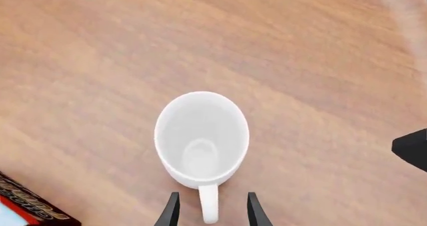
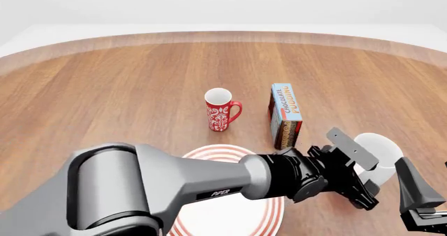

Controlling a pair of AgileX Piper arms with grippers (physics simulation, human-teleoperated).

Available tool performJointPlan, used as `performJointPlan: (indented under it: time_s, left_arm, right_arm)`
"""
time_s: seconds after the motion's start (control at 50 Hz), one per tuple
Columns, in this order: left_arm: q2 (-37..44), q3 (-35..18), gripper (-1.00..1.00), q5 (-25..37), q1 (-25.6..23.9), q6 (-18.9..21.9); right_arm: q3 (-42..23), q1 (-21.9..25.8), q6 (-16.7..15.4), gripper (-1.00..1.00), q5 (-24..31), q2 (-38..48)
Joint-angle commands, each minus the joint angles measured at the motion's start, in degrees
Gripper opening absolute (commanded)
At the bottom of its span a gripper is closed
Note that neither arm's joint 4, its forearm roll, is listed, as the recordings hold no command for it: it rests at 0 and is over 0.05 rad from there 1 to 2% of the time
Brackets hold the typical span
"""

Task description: Pick up the white mug and put it on the plate, and put the chocolate pudding to the right of the plate.

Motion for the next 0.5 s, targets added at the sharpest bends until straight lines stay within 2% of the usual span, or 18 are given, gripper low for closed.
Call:
performJointPlan:
  time_s: [0.02,0.5]
  left_arm:
    - [1.3,-1.2,1.0,1.0,0.2,-1.0]
    - [2.9,-1.5,1.0,1.1,0.1,-2.6]
  right_arm:
    - [0.0,0.0,0.0,1.0,0.0,0.0]
    - [0.0,0.0,0.0,1.0,0.0,0.0]
